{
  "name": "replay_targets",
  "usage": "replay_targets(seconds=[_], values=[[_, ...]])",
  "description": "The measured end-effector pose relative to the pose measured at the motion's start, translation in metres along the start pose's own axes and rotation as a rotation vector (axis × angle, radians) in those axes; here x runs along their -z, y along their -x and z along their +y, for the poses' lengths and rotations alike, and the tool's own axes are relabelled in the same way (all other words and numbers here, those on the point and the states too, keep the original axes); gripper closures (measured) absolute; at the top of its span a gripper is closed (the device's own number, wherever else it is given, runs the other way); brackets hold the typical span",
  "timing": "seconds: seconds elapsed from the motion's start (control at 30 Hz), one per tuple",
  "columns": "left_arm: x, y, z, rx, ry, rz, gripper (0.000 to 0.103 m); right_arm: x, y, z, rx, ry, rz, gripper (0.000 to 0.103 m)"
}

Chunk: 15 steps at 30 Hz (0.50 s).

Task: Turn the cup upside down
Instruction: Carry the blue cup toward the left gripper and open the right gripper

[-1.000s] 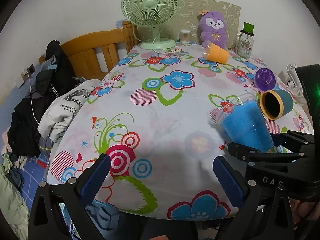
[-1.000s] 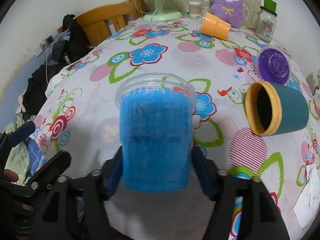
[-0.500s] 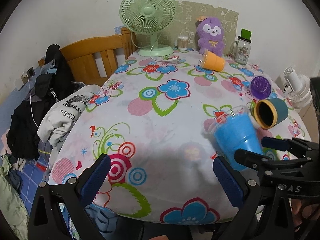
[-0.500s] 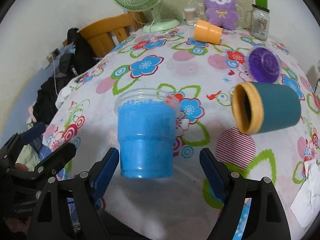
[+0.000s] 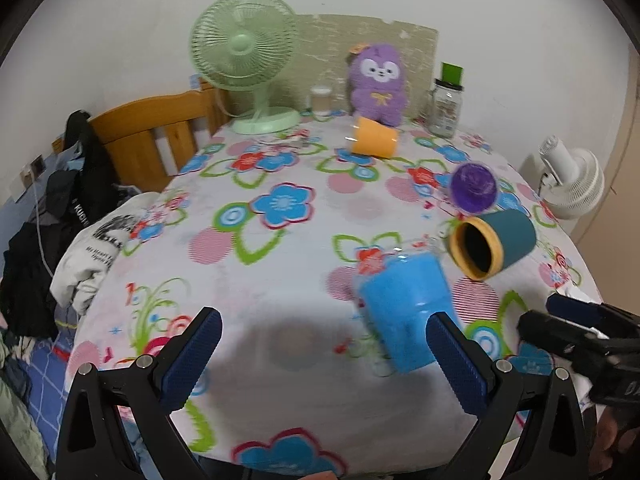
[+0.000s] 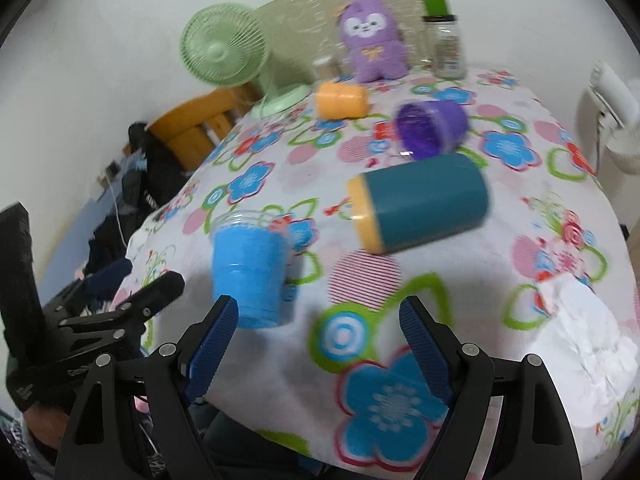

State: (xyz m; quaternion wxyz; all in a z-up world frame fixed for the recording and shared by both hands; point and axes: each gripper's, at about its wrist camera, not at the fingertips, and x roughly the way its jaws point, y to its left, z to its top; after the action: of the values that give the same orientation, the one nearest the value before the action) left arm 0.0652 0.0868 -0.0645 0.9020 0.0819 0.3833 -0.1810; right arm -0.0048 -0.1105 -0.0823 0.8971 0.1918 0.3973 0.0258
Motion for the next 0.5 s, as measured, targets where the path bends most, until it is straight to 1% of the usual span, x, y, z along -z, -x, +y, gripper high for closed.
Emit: replay_targets(seconds=[0.1, 0.23, 0.5], values=[[0.0, -0.005, -0.016, 0.015, -0.023, 0.003, 0.0, 0.004, 0.01, -0.021, 0.01, -0.04, -0.02, 0.018], [0.002, -0.013, -0.034, 0.022, -0.046, 0.013, 0.0, 0.01, 0.015, -0.045, 0.027, -0.081, -0.023, 0.018], [0.011, -0.033, -0.055, 0.023, -0.08, 0.06, 0.0, 0.019, 0.007, -0.059, 0.016, -0.107, 0.003, 0.018]])
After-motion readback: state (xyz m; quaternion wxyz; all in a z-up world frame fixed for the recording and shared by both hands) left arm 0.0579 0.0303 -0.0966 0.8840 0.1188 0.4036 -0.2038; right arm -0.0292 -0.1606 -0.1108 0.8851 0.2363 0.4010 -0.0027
